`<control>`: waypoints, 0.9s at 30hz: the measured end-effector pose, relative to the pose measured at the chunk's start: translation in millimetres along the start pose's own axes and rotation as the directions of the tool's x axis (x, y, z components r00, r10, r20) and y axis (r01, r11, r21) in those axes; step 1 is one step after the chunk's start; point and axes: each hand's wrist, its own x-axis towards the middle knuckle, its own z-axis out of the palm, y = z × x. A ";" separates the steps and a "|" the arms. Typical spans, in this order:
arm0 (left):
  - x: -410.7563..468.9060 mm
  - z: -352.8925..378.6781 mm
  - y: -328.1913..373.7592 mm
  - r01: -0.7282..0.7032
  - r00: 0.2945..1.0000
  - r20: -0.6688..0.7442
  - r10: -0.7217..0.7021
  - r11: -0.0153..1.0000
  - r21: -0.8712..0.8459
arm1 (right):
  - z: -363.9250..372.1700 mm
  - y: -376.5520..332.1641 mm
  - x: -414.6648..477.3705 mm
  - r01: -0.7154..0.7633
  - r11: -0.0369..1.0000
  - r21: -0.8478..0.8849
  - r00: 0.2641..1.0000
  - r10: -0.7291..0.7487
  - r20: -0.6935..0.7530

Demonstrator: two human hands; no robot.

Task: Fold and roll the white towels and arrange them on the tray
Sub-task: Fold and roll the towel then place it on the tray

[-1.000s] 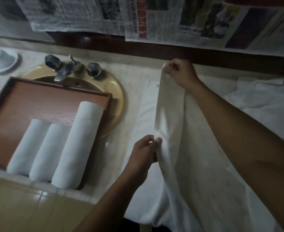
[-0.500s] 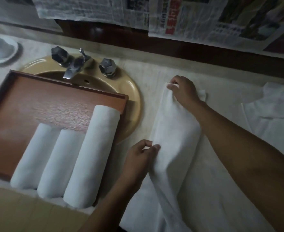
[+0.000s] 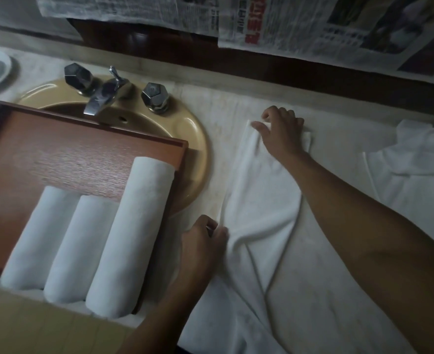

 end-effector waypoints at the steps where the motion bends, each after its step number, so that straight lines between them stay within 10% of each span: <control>1: 0.0 0.3 0.3 0.004 1.000 -0.003 -0.004 1.000 0.003 | -7.4 4.3 1.0 -0.027 0.999 -0.031 0.999 0.028 0.026; 7: 0.5 2.1 -1.1 0.016 1.000 -0.023 -0.015 0.999 0.038 | -48.8 54.3 -15.7 -0.112 0.990 -0.087 0.976 0.126 0.178; 13: 1.5 6.5 -0.1 0.030 0.999 -0.048 -0.026 0.995 0.091 | -46.0 57.8 -28.8 -0.164 0.981 0.106 0.986 0.161 0.031; 19: 1.6 7.7 1.6 0.014 0.999 -0.038 -0.010 0.993 0.119 | -11.3 6.8 -73.4 0.267 0.963 -0.031 0.949 -0.257 0.184; 24: 2.2 5.2 1.1 0.205 0.970 0.173 -0.172 0.959 -0.198 | -2.4 10.8 -77.2 0.270 0.959 -0.085 0.939 -0.243 0.245; 27: 4.2 4.5 1.3 0.152 0.979 0.142 -0.147 0.988 -0.027 | -2.4 10.2 -71.7 0.271 0.958 -0.091 0.939 -0.242 0.244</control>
